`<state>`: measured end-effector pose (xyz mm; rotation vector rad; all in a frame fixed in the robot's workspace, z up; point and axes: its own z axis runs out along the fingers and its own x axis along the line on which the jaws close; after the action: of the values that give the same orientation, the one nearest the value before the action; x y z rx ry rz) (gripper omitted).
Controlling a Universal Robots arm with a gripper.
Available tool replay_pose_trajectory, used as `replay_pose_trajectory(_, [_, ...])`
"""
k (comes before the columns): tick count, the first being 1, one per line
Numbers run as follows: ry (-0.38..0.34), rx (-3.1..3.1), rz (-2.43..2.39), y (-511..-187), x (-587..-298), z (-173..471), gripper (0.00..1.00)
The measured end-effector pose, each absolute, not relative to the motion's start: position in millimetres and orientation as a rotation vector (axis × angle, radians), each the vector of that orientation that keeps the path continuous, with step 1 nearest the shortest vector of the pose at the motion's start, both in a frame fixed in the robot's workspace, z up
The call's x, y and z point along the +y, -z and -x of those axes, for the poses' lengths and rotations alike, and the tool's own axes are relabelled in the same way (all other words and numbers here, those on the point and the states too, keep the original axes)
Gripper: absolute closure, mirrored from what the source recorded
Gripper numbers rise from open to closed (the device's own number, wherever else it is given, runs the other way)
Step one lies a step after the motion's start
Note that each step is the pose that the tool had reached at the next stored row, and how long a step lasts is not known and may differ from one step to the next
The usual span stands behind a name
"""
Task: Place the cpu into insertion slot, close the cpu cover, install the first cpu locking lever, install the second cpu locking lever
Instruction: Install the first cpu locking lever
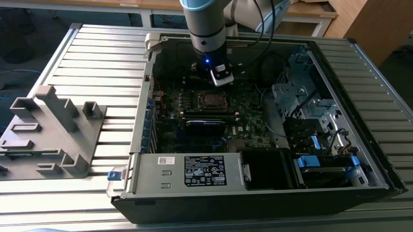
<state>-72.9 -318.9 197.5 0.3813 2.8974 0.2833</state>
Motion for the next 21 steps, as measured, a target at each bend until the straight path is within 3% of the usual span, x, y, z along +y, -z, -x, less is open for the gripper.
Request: replay_pose_trajectory(21, [-0.295, 2.878, -0.403, -196.3, -316.2, 74.5, 0.89])
